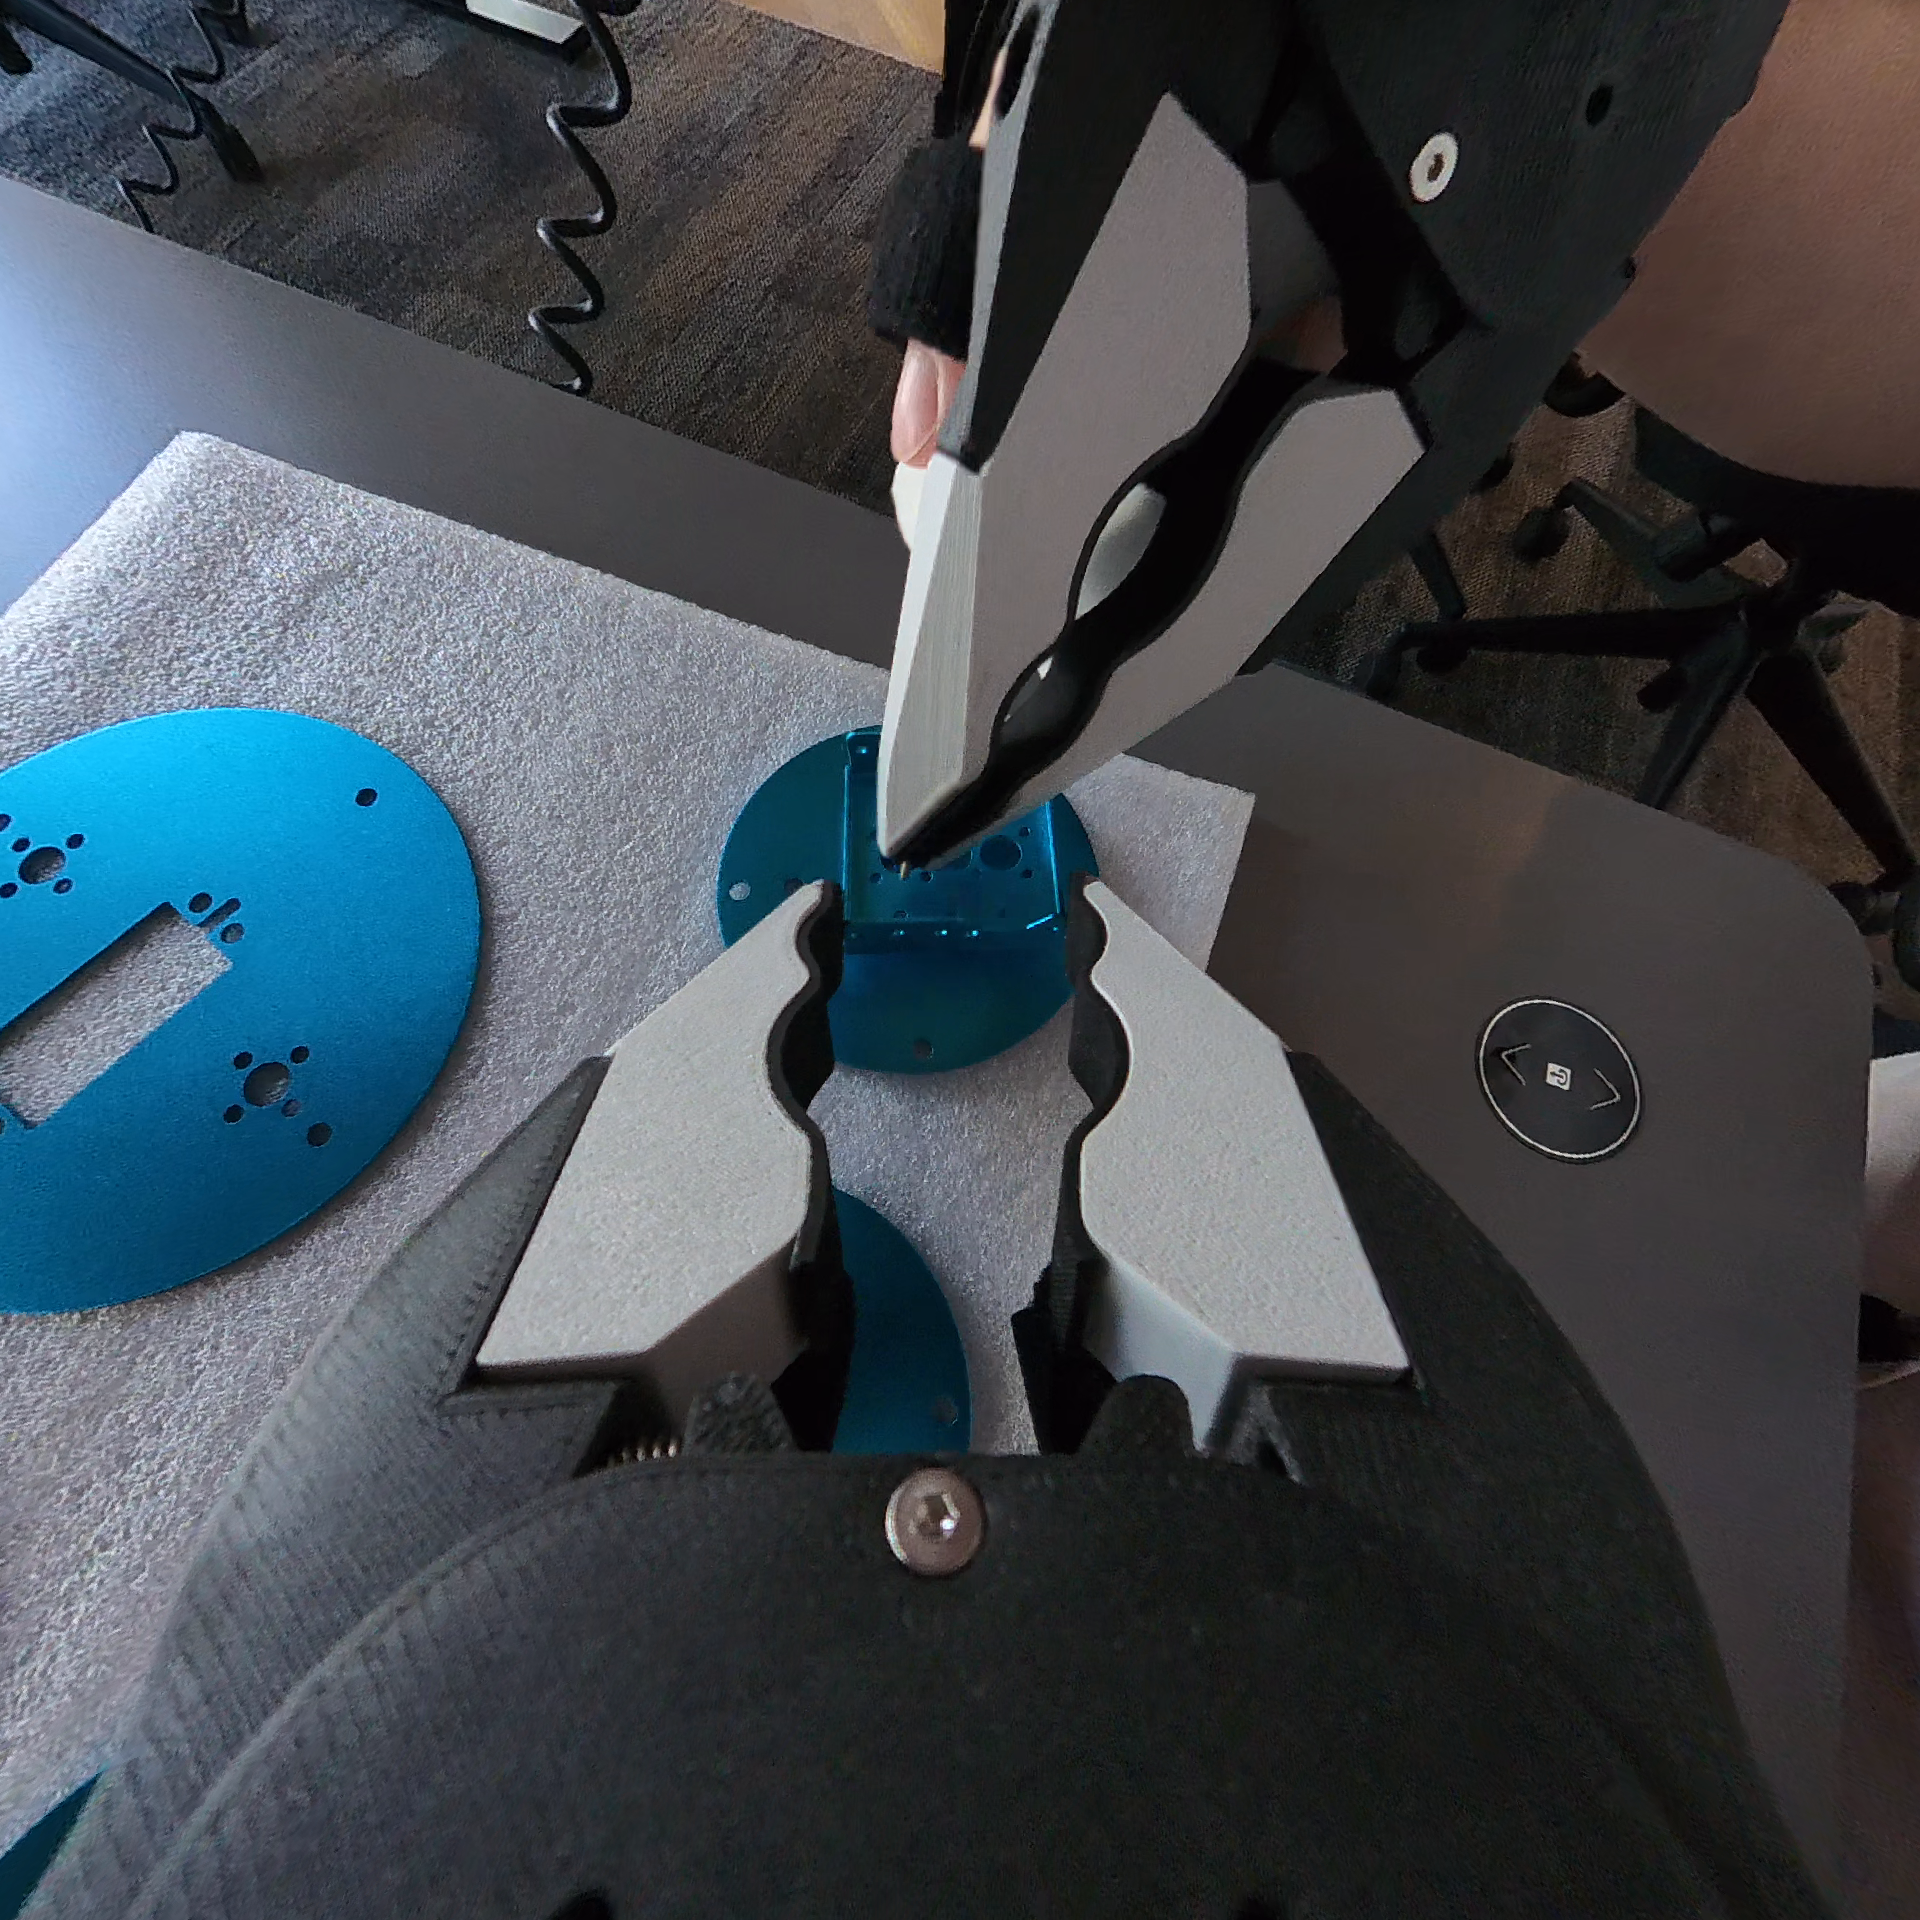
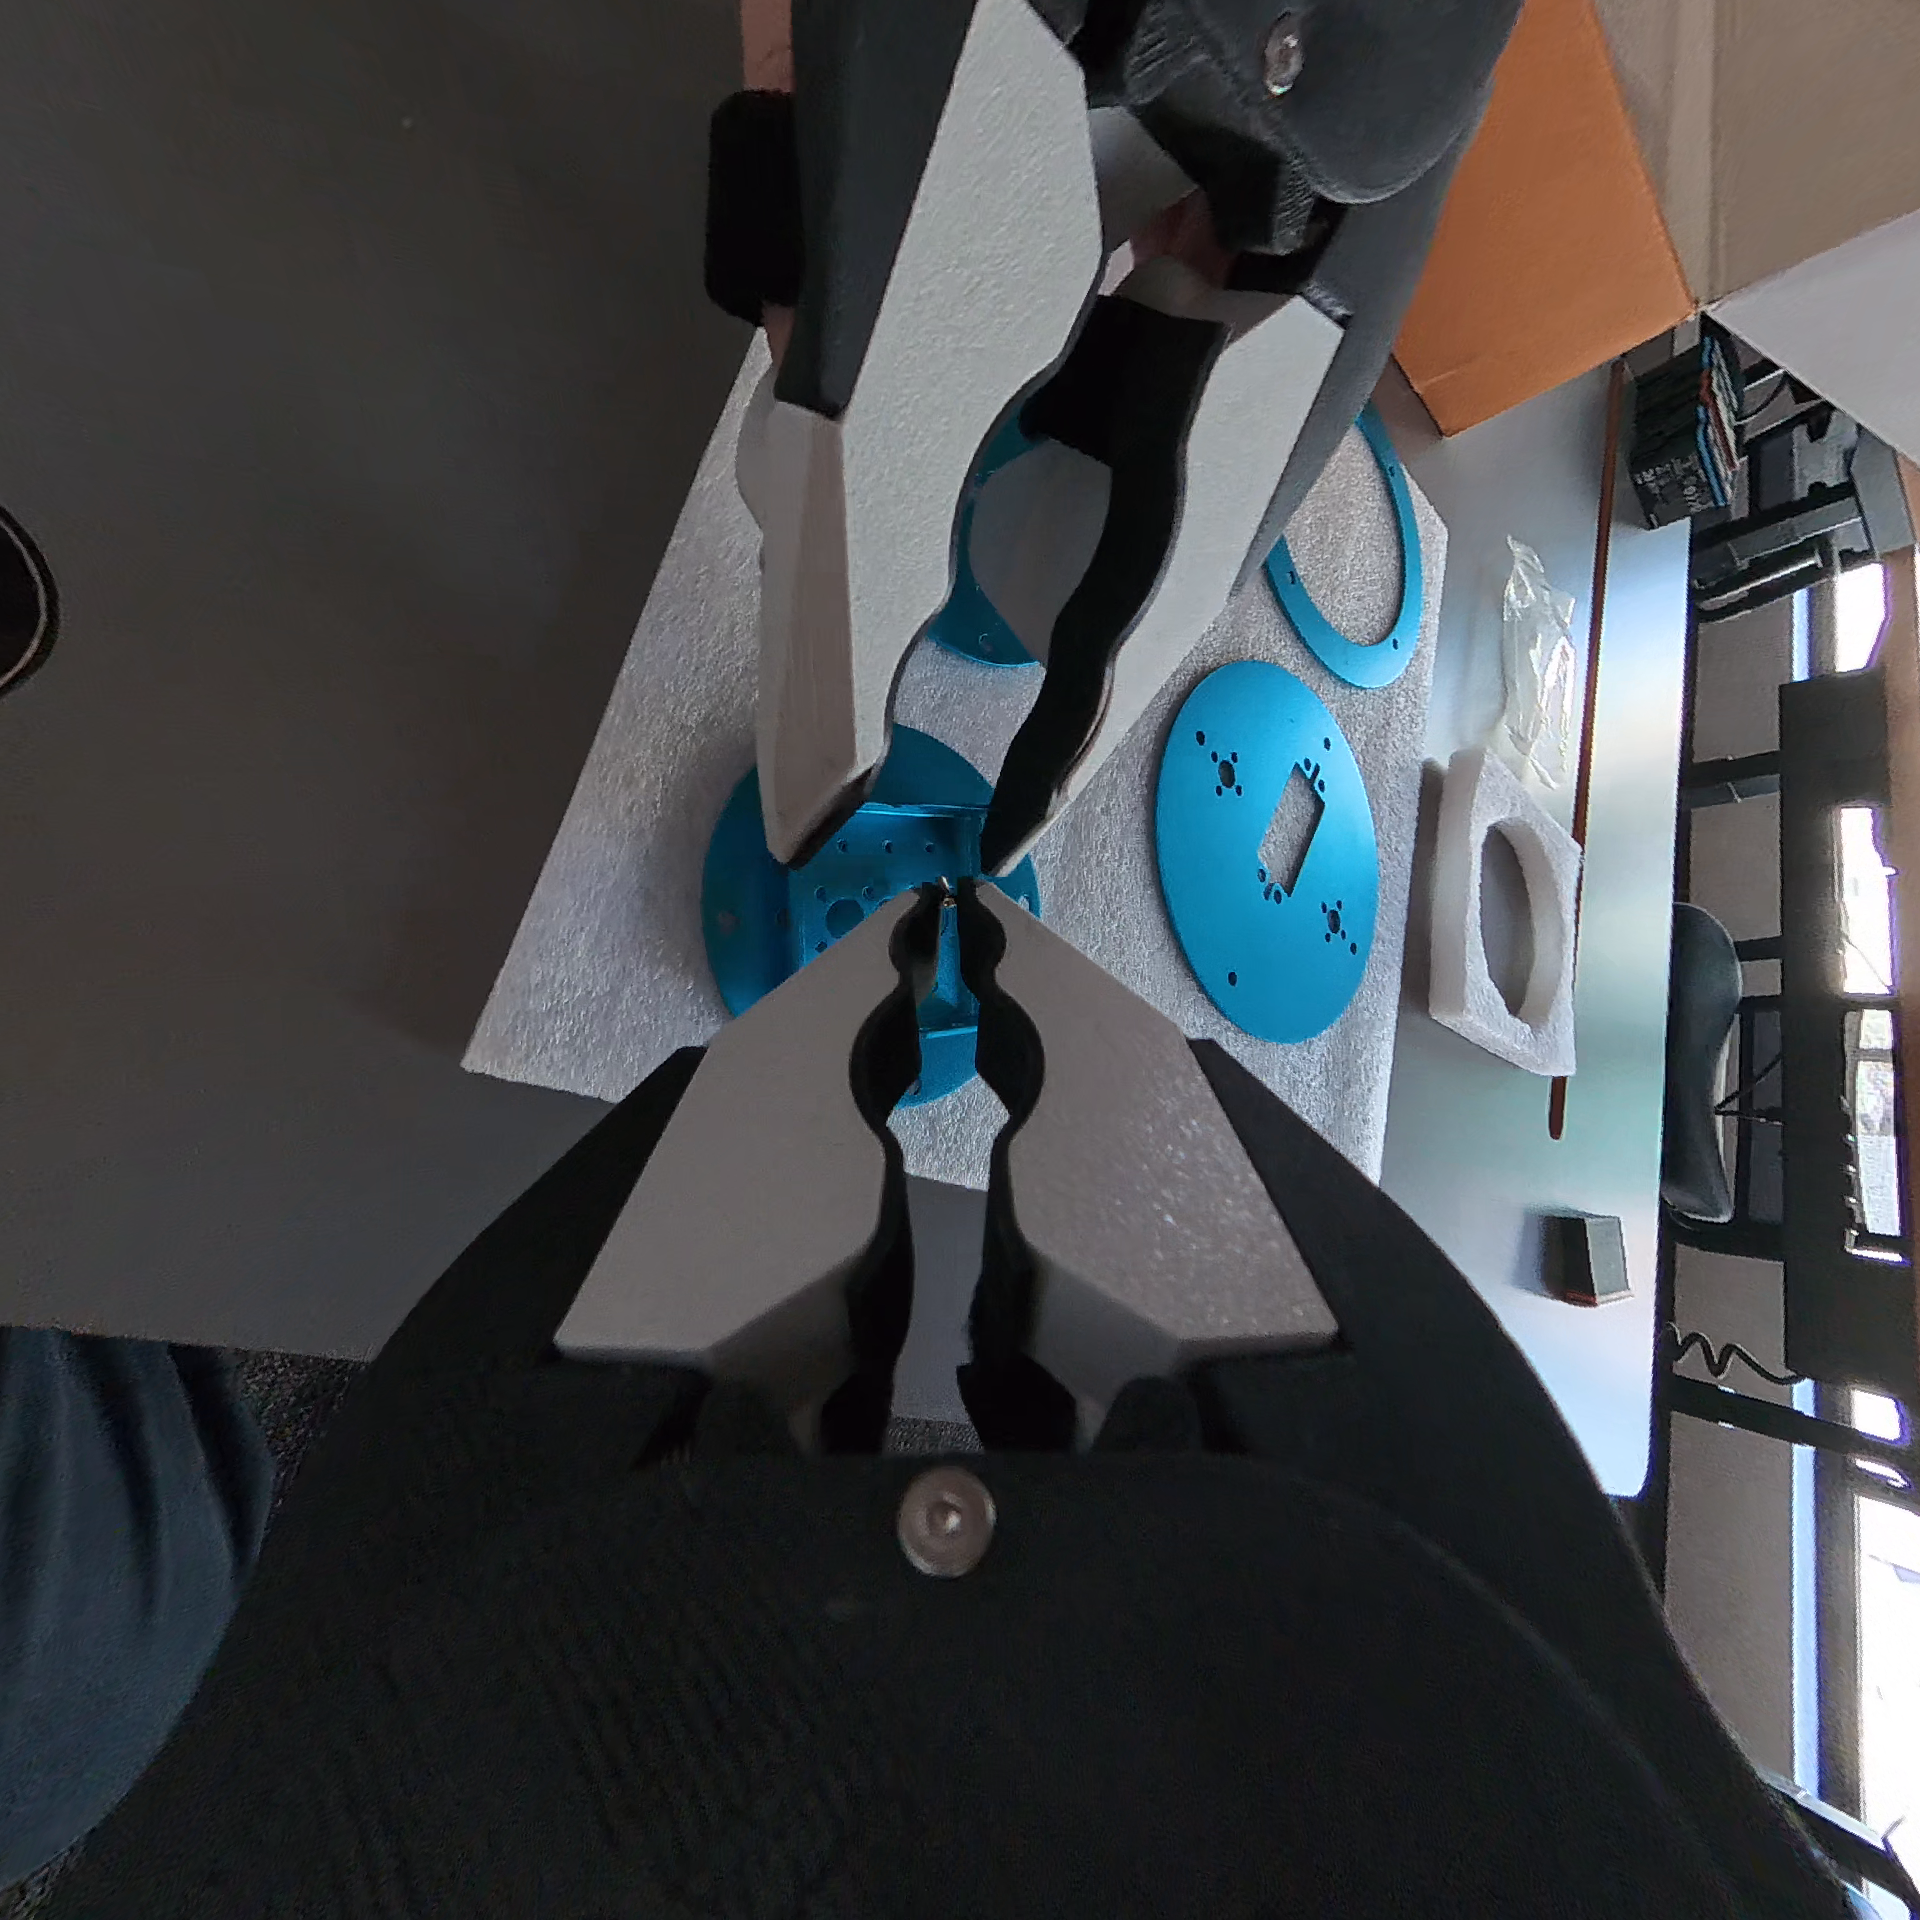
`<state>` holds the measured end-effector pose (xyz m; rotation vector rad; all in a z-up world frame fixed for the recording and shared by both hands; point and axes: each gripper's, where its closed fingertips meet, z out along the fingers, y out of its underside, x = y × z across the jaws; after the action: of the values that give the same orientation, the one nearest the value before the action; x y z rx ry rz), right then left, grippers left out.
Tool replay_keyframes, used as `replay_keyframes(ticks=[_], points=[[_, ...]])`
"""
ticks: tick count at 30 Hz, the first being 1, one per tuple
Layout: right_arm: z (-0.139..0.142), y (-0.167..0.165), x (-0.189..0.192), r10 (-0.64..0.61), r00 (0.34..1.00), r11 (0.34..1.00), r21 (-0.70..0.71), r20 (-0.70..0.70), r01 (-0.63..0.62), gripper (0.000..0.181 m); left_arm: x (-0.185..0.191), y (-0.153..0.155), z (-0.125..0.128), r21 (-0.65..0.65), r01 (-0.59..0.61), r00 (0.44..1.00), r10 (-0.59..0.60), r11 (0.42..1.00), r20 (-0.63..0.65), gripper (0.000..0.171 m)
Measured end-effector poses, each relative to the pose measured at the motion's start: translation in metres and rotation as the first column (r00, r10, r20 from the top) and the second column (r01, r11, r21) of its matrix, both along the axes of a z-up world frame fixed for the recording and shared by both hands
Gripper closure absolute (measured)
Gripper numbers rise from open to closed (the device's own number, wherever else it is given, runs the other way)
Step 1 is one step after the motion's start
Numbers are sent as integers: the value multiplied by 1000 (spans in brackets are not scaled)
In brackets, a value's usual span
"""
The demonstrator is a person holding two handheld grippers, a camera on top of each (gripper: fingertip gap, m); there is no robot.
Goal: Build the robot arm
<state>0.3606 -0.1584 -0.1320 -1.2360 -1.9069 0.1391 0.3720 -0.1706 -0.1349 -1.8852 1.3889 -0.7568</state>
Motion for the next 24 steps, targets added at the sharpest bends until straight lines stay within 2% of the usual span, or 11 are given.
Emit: replay_keyframes(ticks=[8,11,20,22,24], points=[[1,-1,-5,40,999,996,-86,12,-39,179,-1,-5,3,-33,47,999,-47,998,7,130],[4,1,-6,31,1000,994,-105,-4,-31,179,-4,-3,2,0,47,999,-47,999,-11,130],[1,-6,-6,-73,992,983,-178,-100,54,180,-14,-12,-10,-18,73,994,-74,997,-77,125],[1,-8,-8,-85,990,984,-164,-111,66,180,-15,-12,-5,-21,53,997,-54,998,-53,118],[6,-11,-11,-91,986,989,-131,-139,73,179,-20,-10,2,-26,27,999,-28,999,-25,125]])
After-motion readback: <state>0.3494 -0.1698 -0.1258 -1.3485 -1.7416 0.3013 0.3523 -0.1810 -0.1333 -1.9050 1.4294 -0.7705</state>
